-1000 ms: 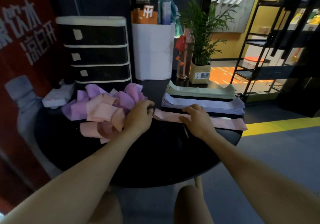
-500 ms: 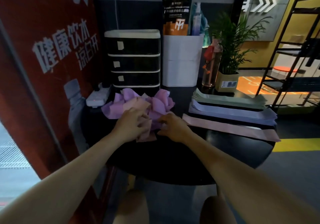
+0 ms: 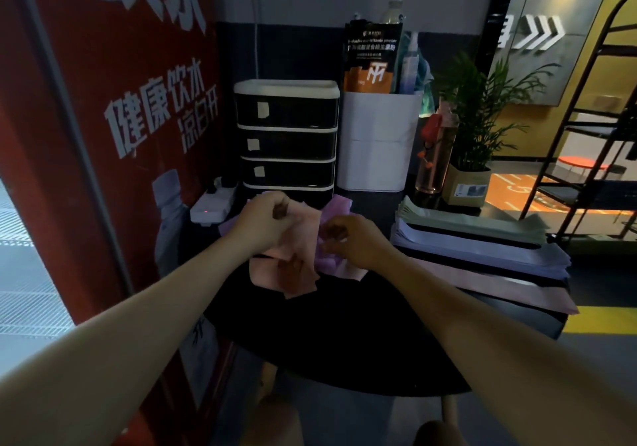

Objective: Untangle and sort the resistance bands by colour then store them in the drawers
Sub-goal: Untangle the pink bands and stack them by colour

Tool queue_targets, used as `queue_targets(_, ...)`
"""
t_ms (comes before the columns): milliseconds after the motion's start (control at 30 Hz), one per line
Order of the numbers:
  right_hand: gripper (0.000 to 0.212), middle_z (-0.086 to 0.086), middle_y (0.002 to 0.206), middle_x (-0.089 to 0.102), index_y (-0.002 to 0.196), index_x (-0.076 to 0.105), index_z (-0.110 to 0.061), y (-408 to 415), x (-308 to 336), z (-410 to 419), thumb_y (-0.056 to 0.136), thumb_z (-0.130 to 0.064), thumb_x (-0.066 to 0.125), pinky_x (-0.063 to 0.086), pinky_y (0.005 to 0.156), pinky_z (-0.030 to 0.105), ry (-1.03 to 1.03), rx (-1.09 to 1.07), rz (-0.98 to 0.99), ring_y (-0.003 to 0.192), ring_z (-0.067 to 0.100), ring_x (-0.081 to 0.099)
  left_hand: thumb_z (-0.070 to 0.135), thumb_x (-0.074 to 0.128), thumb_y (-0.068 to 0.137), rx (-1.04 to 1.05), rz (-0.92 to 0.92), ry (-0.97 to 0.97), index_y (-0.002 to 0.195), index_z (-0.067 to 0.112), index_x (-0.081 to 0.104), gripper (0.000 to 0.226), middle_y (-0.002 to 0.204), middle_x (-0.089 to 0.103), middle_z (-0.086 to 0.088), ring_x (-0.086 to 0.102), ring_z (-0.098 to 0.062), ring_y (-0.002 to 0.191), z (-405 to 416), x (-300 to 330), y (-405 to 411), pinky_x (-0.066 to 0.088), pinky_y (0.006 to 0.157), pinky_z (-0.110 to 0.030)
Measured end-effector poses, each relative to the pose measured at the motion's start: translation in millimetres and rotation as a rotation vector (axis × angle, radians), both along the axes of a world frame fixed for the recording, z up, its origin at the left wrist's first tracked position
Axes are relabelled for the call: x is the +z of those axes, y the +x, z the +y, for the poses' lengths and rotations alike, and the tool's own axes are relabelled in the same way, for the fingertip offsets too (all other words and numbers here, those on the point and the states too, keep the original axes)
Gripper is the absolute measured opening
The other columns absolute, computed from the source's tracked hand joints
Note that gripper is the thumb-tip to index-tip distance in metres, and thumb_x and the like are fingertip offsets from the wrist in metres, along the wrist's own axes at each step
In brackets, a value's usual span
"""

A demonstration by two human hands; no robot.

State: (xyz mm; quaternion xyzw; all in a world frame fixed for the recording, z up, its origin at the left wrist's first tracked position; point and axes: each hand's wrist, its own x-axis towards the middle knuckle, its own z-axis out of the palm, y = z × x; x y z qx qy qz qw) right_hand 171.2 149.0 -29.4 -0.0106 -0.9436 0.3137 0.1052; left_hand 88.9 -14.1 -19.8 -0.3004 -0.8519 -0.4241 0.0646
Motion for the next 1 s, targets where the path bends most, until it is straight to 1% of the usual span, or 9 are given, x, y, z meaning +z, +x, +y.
queue_targets(133, 0.022, 0.017, 0.099, 0.070, 0.102, 0.069, -0.003, -11.1, 28.0, 0.2, 0.081, -0.006, 0.068, 0.050, 0.085, 0.033, -0.171, -0.023, 0.084, 0.091, 0.026, 0.065, 0.016, 0.063, 0.088, -0.048, 0.020, 0.045, 0.073, 0.013, 0.051, 0.019, 0.071, 0.054, -0.001, 0.050, -0.016, 0.066, 8.4, 35.3, -4.2, 0.042, 0.062, -0.027)
queue_targets(300, 0.020, 0.020, 0.092, 0.065, 0.100, 0.066, 0.006, -18.4, 72.9, 2.7, 0.085, 0.009, 0.053, 0.049, 0.059, 0.018, -0.448, -0.019, 0.047, 0.073, 0.019, 0.059, 0.022, 0.065, 0.087, -0.058, 0.034, 0.103, 0.083, 0.011, 0.057, 0.014, 0.082, 0.063, -0.006, 0.060, -0.021, 0.079, 18.2, 76.9, -11.4, 0.050, 0.076, -0.035)
queue_targets(367, 0.020, 0.019, 0.091, 0.063, 0.102, 0.064, 0.008, -21.7, 87.6, 1.7, 0.085, 0.007, 0.053, 0.049, 0.063, 0.022, -0.469, -0.014, 0.042, 0.079, 0.022, 0.058, 0.023, 0.065, 0.086, -0.044, 0.036, 0.152, 0.091, 0.005, 0.060, 0.019, 0.092, 0.066, -0.015, 0.062, -0.029, 0.089, 20.7, 92.0, -14.2, 0.052, 0.084, -0.044)
queue_targets(500, 0.011, 0.016, 0.089, 0.055, 0.093, 0.062, 0.005, -26.6, 111.2, 3.0, 0.086, 0.003, 0.054, 0.048, 0.071, 0.028, -0.533, 0.023, 0.060, 0.081, 0.024, 0.051, 0.022, 0.061, 0.089, -0.031, -0.015, 0.294, 0.092, 0.006, 0.059, 0.016, 0.091, 0.065, -0.015, 0.062, -0.024, 0.087, 25.4, 120.5, -17.0, 0.053, 0.082, -0.039)
queue_targets(633, 0.012, 0.005, 0.078, 0.060, 0.074, 0.061, -0.009, -28.8, 126.3, 4.3, 0.086, -0.006, 0.063, 0.048, 0.064, 0.020, -0.381, 0.025, 0.101, 0.071, 0.012, 0.056, 0.020, 0.061, 0.090, -0.035, -0.090, 0.478, 0.086, 0.011, 0.055, 0.012, 0.090, 0.063, -0.009, 0.062, -0.017, 0.081, 28.6, 145.1, -21.1, 0.056, 0.075, -0.030)
queue_targets(733, 0.018, 0.001, 0.068, 0.057, 0.068, 0.061, -0.012, -31.2, 136.2, 4.8, 0.085, -0.009, 0.065, 0.049, 0.062, 0.021, -0.309, -0.028, 0.195, 0.062, 0.009, 0.054, 0.022, 0.064, 0.088, 0.090, -0.023, 0.419, 0.072, 0.014, 0.049, 0.024, 0.079, 0.058, -0.008, 0.059, -0.019, 0.075, 28.7, 152.0, -28.5, 0.055, 0.073, -0.034)
queue_targets(800, 0.015, 0.002, 0.067, 0.057, 0.070, 0.062, -0.011, -33.6, 146.6, 8.2, 0.084, -0.007, 0.066, 0.052, 0.067, 0.024, -0.318, -0.062, 0.255, 0.060, 0.011, 0.055, 0.026, 0.065, 0.087, 0.160, -0.027, 0.287, 0.066, 0.015, 0.045, 0.031, 0.070, 0.054, -0.005, 0.055, -0.016, 0.066, 28.8, 152.7, -30.4, 0.051, 0.065, -0.029)
queue_targets(900, 0.006, 0.007, 0.073, 0.061, 0.076, 0.064, -0.005, -38.1, 165.5, 15.6, 0.081, -0.004, 0.068, 0.056, 0.072, 0.031, -0.324, -0.149, 0.318, 0.068, 0.018, 0.061, 0.032, 0.066, 0.086, 0.236, 0.045, 0.100, 0.064, 0.015, 0.042, 0.037, 0.068, 0.049, -0.005, 0.048, -0.015, 0.063, 30.9, 151.6, -30.3, 0.041, 0.060, -0.027)
queue_targets(1000, 0.014, 0.017, 0.084, 0.067, 0.086, 0.067, 0.004, -41.6, 181.3, 21.0, 0.076, -0.005, 0.069, 0.056, 0.083, 0.043, -0.221, -0.265, 0.304, 0.084, 0.030, 0.066, 0.025, 0.064, 0.088, 0.141, 0.040, 0.273, 0.075, 0.017, 0.045, 0.024, 0.075, 0.053, 0.000, 0.054, -0.013, 0.070, 36.6, 156.4, -21.9, 0.047, 0.063, -0.024)
